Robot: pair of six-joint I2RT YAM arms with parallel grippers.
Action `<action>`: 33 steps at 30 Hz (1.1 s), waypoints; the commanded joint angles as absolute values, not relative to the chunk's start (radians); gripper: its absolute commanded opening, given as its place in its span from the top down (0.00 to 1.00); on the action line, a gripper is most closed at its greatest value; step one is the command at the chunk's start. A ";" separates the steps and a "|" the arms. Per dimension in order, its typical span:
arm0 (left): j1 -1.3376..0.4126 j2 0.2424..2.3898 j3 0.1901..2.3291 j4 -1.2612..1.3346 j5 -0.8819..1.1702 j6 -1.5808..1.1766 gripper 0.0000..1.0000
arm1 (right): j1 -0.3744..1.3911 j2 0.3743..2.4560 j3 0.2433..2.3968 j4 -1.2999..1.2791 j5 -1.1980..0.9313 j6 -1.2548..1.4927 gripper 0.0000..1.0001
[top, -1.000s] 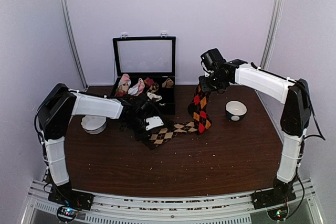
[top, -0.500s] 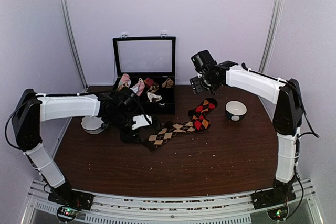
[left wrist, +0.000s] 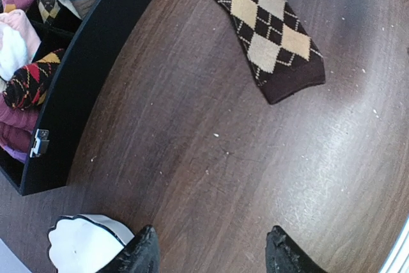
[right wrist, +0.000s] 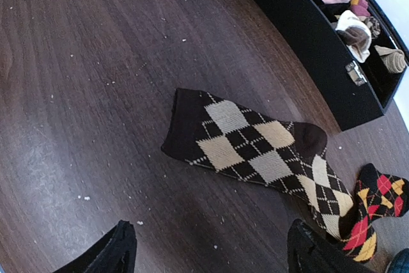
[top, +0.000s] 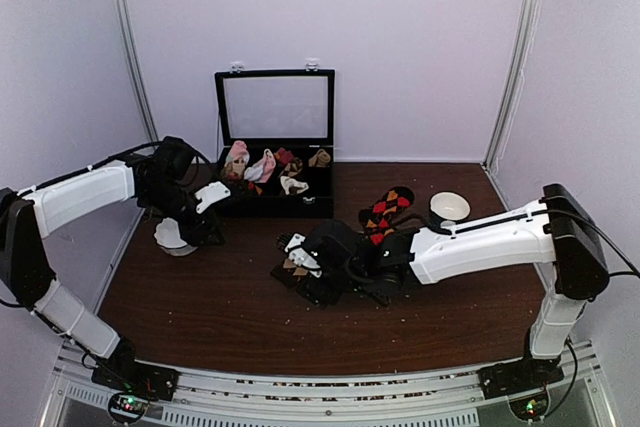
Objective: Roll the socks
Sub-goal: Pick up the sock from the center of the board.
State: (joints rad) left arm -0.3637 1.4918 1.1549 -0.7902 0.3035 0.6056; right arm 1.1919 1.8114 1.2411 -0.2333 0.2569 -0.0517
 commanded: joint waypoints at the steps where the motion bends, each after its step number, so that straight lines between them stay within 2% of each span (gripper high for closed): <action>1: -0.356 1.452 1.122 -0.801 0.300 0.631 0.42 | 1.170 1.866 1.346 -0.147 0.177 -0.091 0.18; 3: -0.339 1.442 1.114 -0.791 0.324 0.620 0.42 | 1.171 1.896 1.377 -0.142 0.159 -0.107 0.19; 4: -0.329 1.441 1.115 -0.790 0.334 0.619 0.19 | 1.170 1.912 1.390 -0.142 0.141 -0.111 0.19; 5: -0.322 1.445 1.118 -0.792 0.339 0.622 0.05 | 1.170 1.928 1.405 -0.139 0.132 -0.112 0.19; 6: -0.315 1.450 1.122 -0.795 0.341 0.624 0.03 | 1.170 1.949 1.419 -0.142 0.120 -0.112 0.20; 15: -0.279 1.437 1.117 -0.786 0.338 0.636 0.02 | 1.160 2.114 1.528 -0.166 0.084 -0.063 0.28; 33: -0.277 1.419 1.109 -0.831 0.350 0.678 0.02 | 1.118 2.216 1.524 -0.170 0.052 0.027 0.49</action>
